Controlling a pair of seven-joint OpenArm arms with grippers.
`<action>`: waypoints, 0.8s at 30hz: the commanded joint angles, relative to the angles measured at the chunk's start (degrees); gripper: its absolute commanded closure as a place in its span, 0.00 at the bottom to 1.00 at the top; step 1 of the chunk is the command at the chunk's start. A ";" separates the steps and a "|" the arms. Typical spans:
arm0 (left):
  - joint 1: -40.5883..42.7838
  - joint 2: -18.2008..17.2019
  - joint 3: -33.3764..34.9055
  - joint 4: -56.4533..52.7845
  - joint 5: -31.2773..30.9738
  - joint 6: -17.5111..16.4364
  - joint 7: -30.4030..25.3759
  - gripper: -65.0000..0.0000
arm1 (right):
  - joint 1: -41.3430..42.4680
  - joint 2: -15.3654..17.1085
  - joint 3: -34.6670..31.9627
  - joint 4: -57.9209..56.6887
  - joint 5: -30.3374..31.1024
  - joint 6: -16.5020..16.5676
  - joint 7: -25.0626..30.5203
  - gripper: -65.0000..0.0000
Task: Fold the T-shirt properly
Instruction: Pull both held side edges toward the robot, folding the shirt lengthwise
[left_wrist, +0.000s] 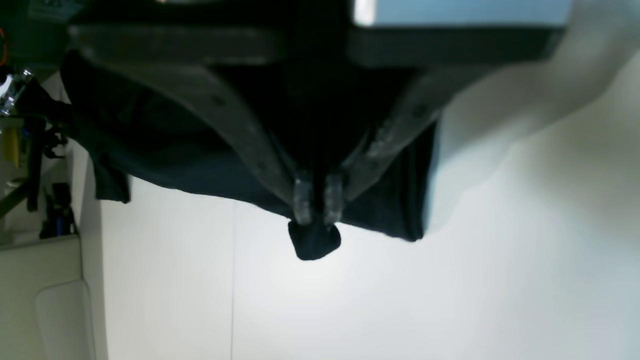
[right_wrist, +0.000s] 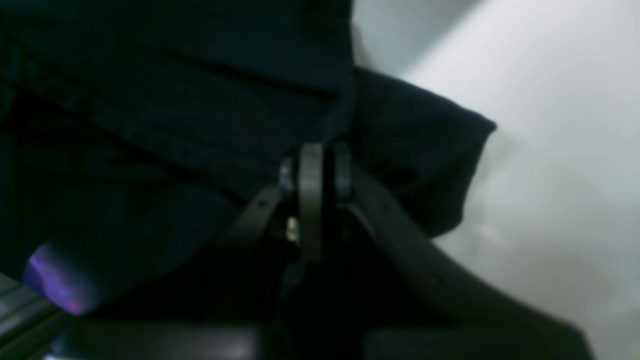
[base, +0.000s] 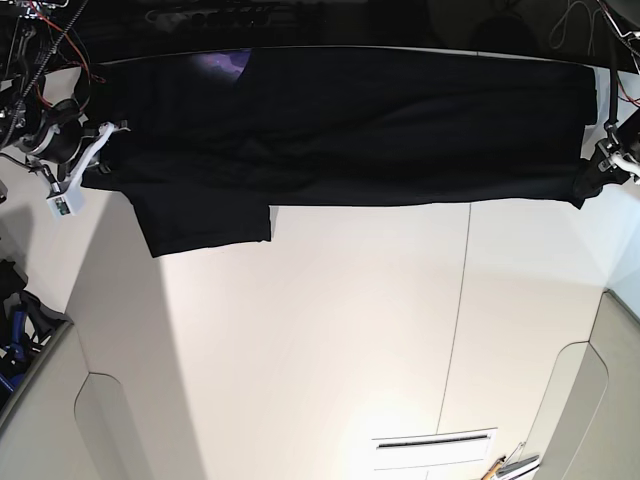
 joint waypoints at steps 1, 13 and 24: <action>0.00 -1.44 -0.42 1.01 -1.55 -0.52 -0.72 1.00 | 0.35 0.94 0.50 0.96 -0.50 -0.04 0.63 1.00; 1.09 -1.44 -0.42 1.01 -1.49 -0.52 1.07 1.00 | 0.31 0.94 0.50 0.96 -3.96 -1.55 0.90 1.00; 1.07 -1.46 -0.42 1.01 -3.72 -0.52 1.42 0.73 | 0.48 0.96 0.50 1.01 -4.04 -1.70 1.03 0.75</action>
